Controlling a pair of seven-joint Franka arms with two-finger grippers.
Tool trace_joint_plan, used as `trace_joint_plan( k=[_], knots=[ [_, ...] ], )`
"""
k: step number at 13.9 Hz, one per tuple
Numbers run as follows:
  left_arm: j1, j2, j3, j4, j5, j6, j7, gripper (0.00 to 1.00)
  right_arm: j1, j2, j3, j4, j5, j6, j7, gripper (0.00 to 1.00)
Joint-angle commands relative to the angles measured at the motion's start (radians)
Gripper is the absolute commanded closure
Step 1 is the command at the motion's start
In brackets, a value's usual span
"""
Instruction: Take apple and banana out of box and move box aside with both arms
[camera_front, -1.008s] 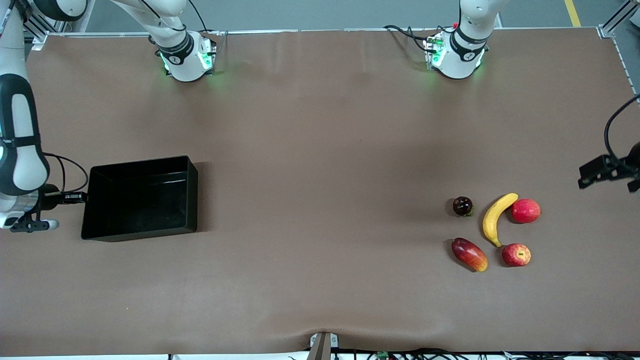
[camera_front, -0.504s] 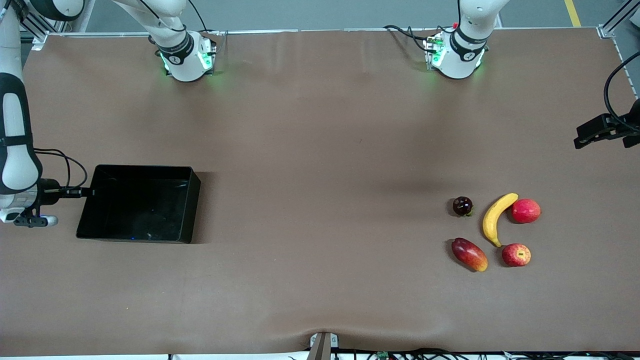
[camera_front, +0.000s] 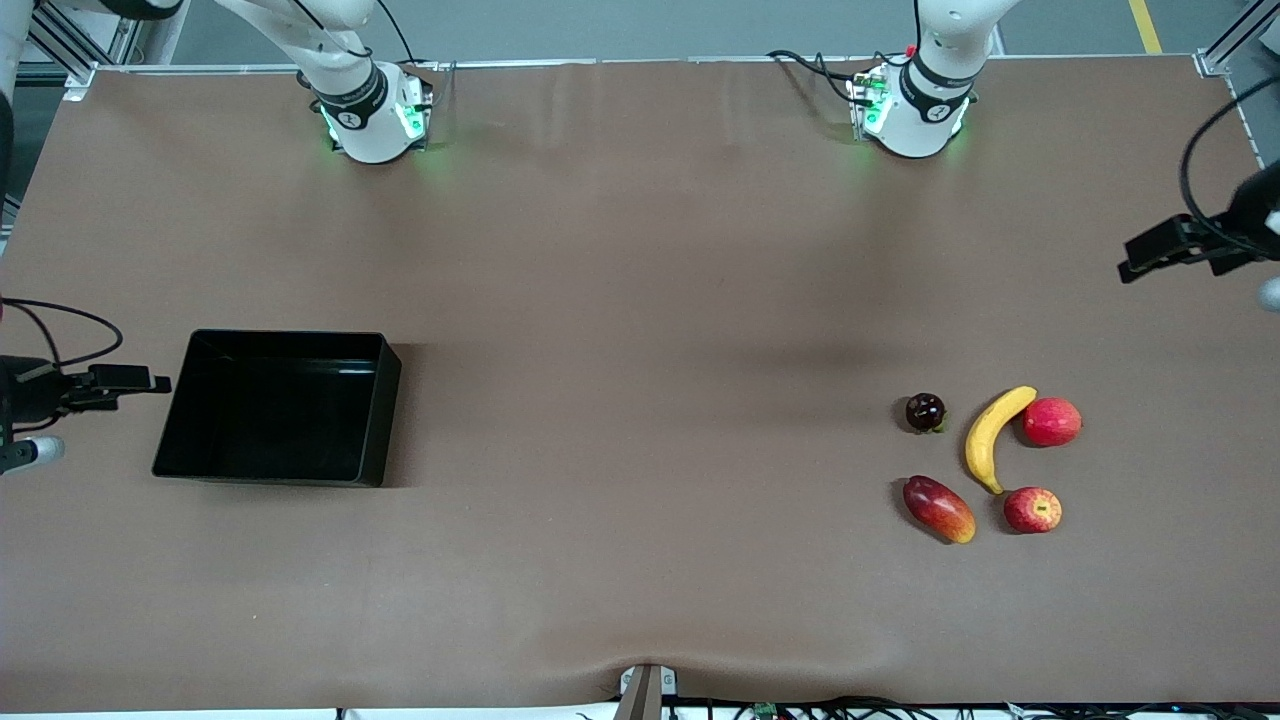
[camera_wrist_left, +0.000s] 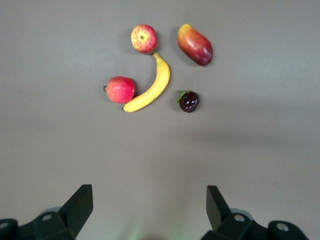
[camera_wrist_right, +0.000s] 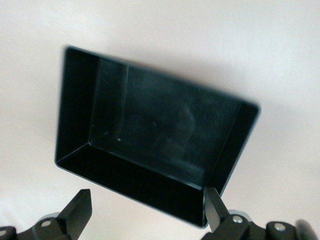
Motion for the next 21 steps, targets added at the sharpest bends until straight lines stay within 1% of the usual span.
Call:
trace_joint_plan(
  k=[1,2,3,4,5,6,7,8,9,10,11,13,14,15,16,18,19,20,21],
  knots=[
    [-0.165,-0.091,0.172,-0.082,-0.023,0.002,-0.002,0.00,0.087,0.005,-0.001,0.132,-0.149,-0.028,-0.091,0.00],
    [-0.268,-0.103,0.265,-0.097,-0.023,0.002,-0.003,0.00,0.159,-0.016,-0.004,0.155,-0.217,-0.028,-0.091,0.00],
    [-0.365,-0.118,0.353,-0.120,-0.024,0.007,-0.005,0.00,0.208,-0.055,0.000,0.178,-0.251,-0.022,-0.088,0.00],
    [-0.428,-0.129,0.413,-0.140,-0.033,0.013,-0.005,0.00,0.244,-0.084,0.000,0.187,-0.256,-0.023,-0.085,0.00],
    [-0.451,-0.132,0.442,-0.149,-0.061,0.019,-0.003,0.00,0.287,-0.089,0.000,0.189,-0.256,-0.028,-0.083,0.00],
    [-0.468,-0.141,0.453,-0.157,-0.072,0.024,-0.003,0.00,0.304,-0.104,0.000,0.187,-0.247,-0.037,-0.076,0.00],
    [-0.512,-0.154,0.485,-0.175,-0.072,0.025,-0.003,0.00,0.302,-0.166,0.003,0.172,-0.233,-0.072,0.005,0.00],
    [-0.563,-0.175,0.554,-0.195,-0.072,0.027,-0.003,0.00,0.296,-0.194,0.000,0.137,-0.184,-0.095,0.147,0.00],
    [-0.610,-0.189,0.615,-0.213,-0.081,0.030,-0.003,0.00,0.298,-0.234,0.000,0.089,-0.173,-0.109,0.258,0.00],
    [-0.646,-0.210,0.662,-0.230,-0.099,0.027,-0.003,0.00,0.296,-0.277,-0.001,0.043,-0.170,-0.118,0.300,0.00],
    [-0.671,-0.229,0.677,-0.244,-0.104,0.025,-0.003,0.00,0.286,-0.306,-0.003,0.007,-0.167,-0.117,0.302,0.00],
    [-0.674,-0.229,0.656,-0.243,-0.087,0.015,-0.006,0.00,0.249,-0.367,-0.003,-0.072,-0.165,-0.120,0.297,0.00],
    [-0.665,-0.229,0.616,-0.240,-0.057,0.015,-0.005,0.00,0.244,-0.421,-0.003,-0.153,-0.165,-0.094,0.297,0.00],
    [-0.663,-0.229,0.592,-0.238,-0.022,0.013,-0.005,0.00,0.235,-0.485,-0.003,-0.237,-0.164,-0.031,0.294,0.00],
    [-0.663,-0.227,0.585,-0.237,-0.014,0.012,-0.002,0.00,0.224,-0.530,-0.003,-0.302,-0.164,-0.009,0.289,0.00],
    [-0.660,-0.227,0.587,-0.234,-0.014,0.009,0.035,0.00,0.198,-0.550,-0.003,-0.322,-0.161,-0.025,0.280,0.00],
    [-0.662,-0.226,0.587,-0.231,-0.014,-0.002,0.053,0.00,0.175,-0.552,-0.003,-0.327,-0.135,-0.025,0.235,0.00],
    [-0.662,-0.221,0.587,-0.221,-0.014,-0.011,0.063,0.00,0.163,-0.550,-0.004,-0.322,-0.128,-0.025,0.181,0.00],
    [-0.663,-0.215,0.587,-0.212,-0.011,-0.014,0.064,0.00,0.161,-0.543,-0.001,-0.299,-0.137,-0.023,0.170,0.00]
  ],
)
